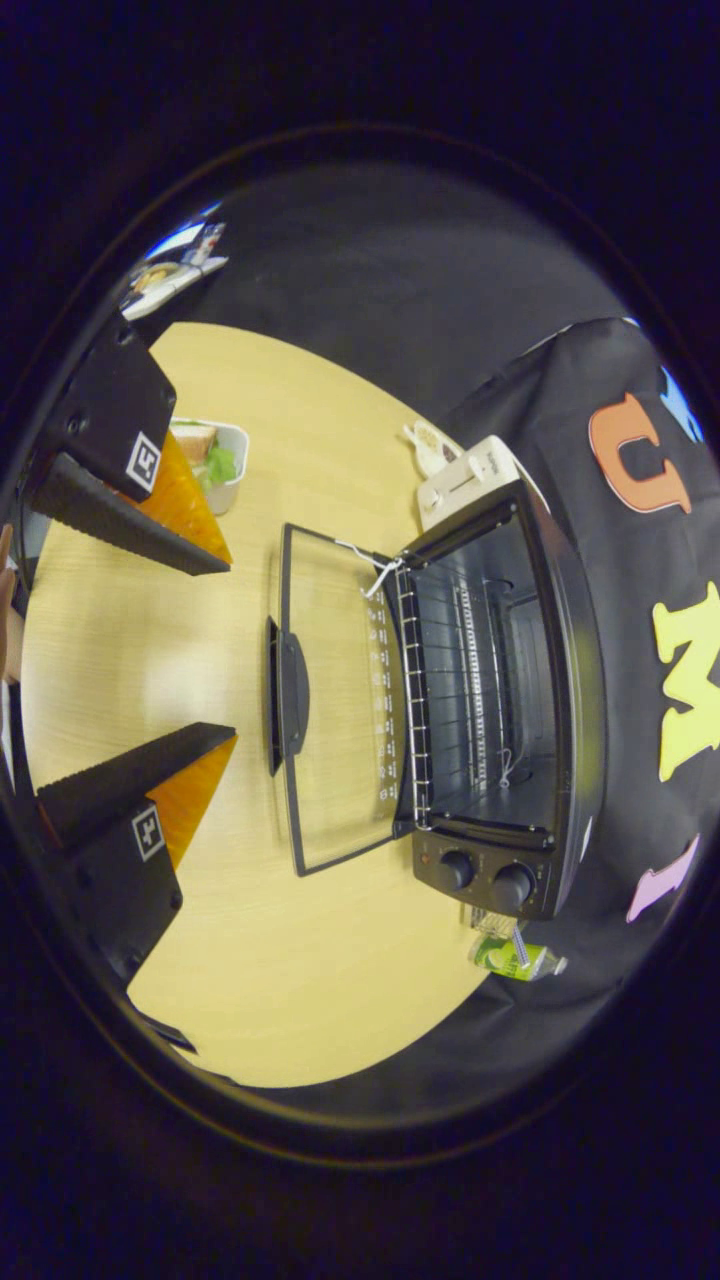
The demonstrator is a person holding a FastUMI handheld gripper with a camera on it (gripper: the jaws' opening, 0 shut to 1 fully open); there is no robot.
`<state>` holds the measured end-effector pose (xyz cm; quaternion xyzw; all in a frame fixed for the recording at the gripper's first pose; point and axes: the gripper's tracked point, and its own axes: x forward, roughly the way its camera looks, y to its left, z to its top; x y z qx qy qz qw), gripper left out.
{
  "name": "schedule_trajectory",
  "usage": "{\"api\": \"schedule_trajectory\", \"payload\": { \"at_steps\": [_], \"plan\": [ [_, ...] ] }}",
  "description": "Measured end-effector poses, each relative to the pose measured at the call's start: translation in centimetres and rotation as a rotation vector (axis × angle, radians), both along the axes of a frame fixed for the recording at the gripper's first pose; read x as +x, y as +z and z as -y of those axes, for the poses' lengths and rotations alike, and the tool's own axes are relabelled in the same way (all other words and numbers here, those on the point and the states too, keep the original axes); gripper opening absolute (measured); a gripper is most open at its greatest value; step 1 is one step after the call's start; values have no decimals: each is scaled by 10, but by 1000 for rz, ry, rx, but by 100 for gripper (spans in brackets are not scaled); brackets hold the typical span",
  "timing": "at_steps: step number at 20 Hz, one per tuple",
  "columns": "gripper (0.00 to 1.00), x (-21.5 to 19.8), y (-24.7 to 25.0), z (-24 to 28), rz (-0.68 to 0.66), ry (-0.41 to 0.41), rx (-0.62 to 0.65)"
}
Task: Open the toaster oven, put the food inside, and close the toaster oven door.
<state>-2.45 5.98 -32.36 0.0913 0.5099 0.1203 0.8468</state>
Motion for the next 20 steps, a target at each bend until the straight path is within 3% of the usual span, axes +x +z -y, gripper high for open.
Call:
{"api": "schedule_trajectory", "payload": {
  "at_steps": [6, 8, 15, 20],
  "plan": [
    [94, -31, 18, -46, -185, 130, 267],
    [92, -44, 17, -56, -222, 195, 299],
    [87, -72, 5, -92, -332, 309, 396],
    [75, -78, -2, -111, -429, 288, 483]
  ]
}}
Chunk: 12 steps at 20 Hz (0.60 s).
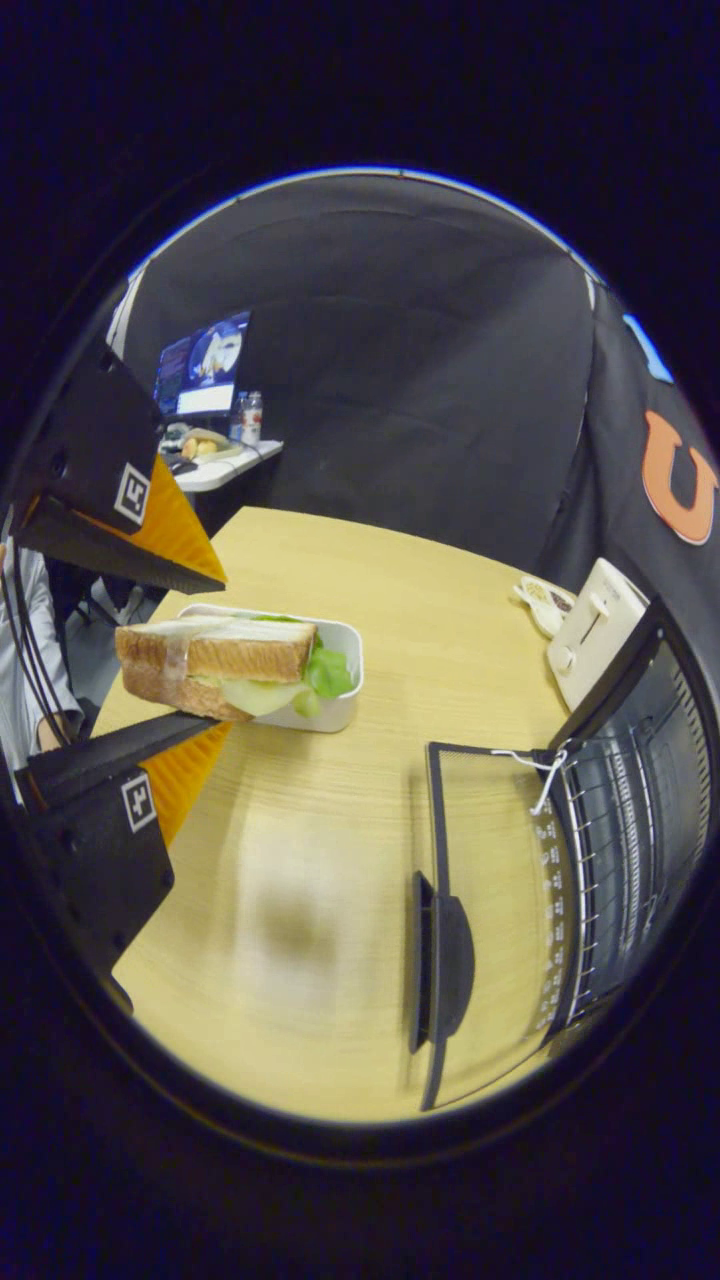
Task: Open the toaster oven, put the food inside, and close the toaster oven door.
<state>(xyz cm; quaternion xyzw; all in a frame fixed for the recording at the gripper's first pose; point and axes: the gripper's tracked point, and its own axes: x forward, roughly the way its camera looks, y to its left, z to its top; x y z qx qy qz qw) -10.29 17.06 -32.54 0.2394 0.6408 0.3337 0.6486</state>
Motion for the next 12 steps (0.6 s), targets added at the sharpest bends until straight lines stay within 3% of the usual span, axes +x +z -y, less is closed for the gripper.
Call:
{"api": "schedule_trajectory", "payload": {
  "at_steps": [3, 8, 12],
  "plan": [
    [68, -2, -8, -3, -24, 5, -4],
    [45, -2, -10, -3, -24, -7, 0],
    [40, -6, 0, -1, -19, -4, 18]
  ]
}}
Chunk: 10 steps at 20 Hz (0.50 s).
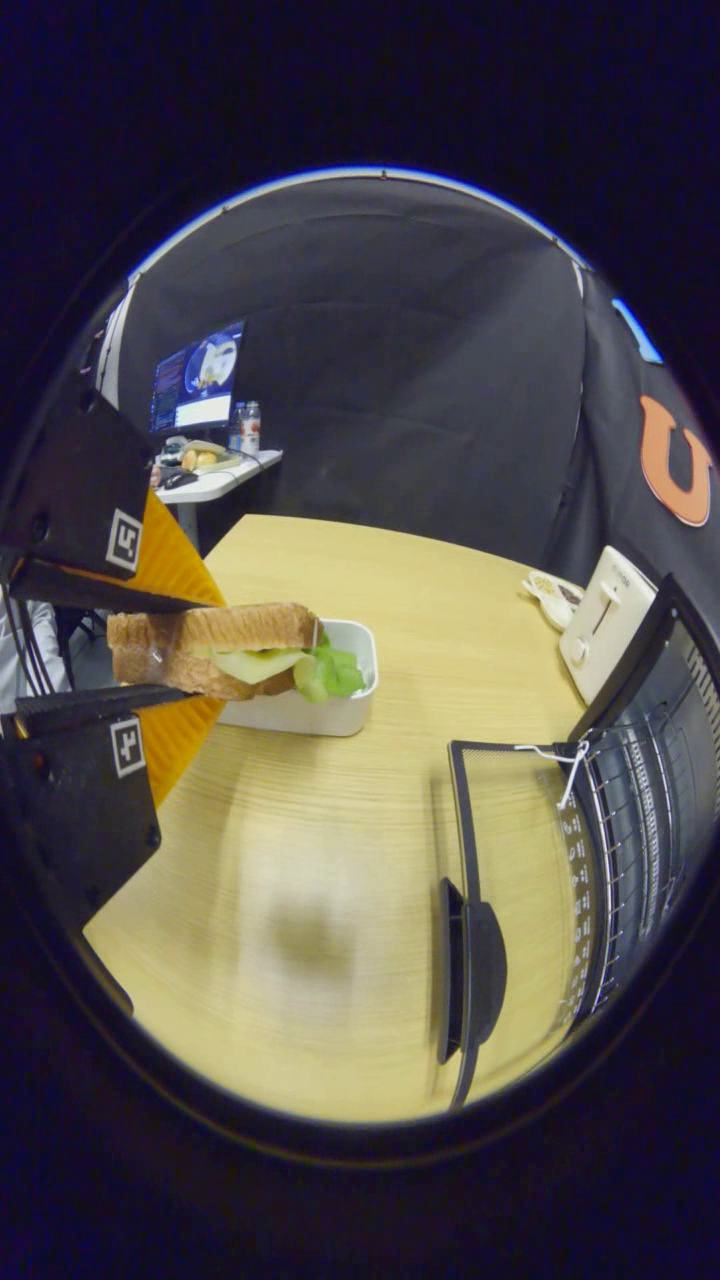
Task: Open the toaster oven, put the food inside, and close the toaster oven door.
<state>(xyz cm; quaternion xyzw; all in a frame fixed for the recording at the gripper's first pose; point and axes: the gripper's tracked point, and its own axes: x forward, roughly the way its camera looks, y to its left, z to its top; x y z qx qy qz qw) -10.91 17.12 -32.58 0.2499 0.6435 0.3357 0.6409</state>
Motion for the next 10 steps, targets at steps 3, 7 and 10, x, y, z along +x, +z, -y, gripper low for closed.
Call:
{"api": "schedule_trajectory", "payload": {
  "at_steps": [3, 7, 10],
  "plan": [
    [39, -1, 14, 2, 32, -13, 42],
    [38, 13, 36, 11, 173, -25, 140],
    [38, 28, 47, 23, 276, -57, 212]
  ]
}}
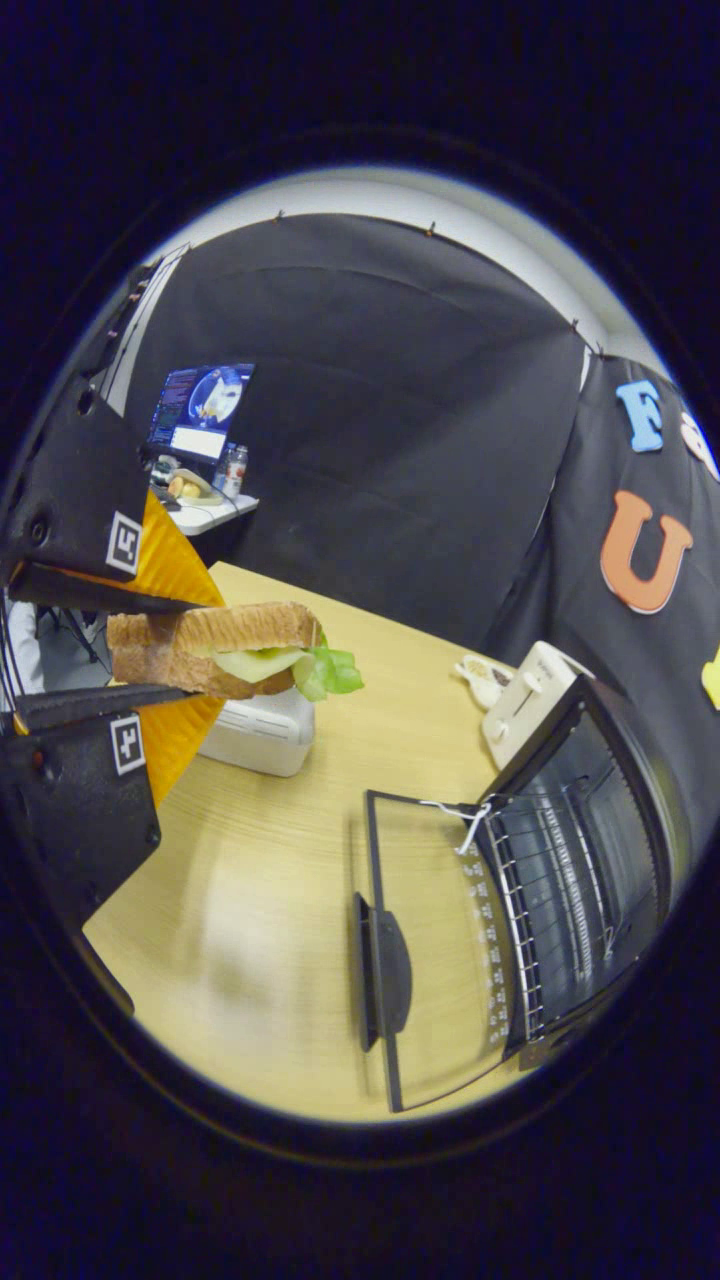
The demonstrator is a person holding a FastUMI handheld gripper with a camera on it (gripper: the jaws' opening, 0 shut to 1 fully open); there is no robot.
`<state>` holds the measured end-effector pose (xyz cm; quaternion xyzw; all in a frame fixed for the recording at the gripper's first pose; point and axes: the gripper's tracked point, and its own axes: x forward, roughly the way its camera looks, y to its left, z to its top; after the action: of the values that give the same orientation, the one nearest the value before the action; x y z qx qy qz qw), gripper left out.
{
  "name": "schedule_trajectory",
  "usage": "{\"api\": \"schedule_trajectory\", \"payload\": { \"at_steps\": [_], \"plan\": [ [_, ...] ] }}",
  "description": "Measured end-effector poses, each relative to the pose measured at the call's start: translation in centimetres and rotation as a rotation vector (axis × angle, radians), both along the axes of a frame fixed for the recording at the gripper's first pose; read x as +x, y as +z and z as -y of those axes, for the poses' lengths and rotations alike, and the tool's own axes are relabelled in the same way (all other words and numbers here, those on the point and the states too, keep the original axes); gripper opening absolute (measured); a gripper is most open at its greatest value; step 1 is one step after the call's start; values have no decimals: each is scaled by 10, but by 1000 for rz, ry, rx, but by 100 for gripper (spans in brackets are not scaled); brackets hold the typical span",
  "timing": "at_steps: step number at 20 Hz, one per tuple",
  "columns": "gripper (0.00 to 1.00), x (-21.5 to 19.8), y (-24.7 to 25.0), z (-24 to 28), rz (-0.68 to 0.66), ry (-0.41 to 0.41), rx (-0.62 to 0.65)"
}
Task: Open the toaster oven, put the food inside, and close the toaster oven door.
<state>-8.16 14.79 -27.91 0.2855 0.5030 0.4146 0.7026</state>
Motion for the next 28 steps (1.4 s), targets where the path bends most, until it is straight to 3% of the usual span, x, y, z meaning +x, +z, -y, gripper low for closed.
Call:
{"api": "schedule_trajectory", "payload": {
  "at_steps": [3, 6, 9, 14, 19, 23, 28],
  "plan": [
    [38, 22, 1, 15, 113, -55, 37],
    [37, 48, 10, 28, 168, -188, 117],
    [38, 77, 18, 47, 168, -408, 225],
    [37, 118, -8, 76, 138, -730, 287],
    [37, 159, -17, 98, 148, -984, 311],
    [37, 193, -18, 110, 130, -1108, 313],
    [38, 249, -39, 106, 125, -1173, 236]
  ]
}}
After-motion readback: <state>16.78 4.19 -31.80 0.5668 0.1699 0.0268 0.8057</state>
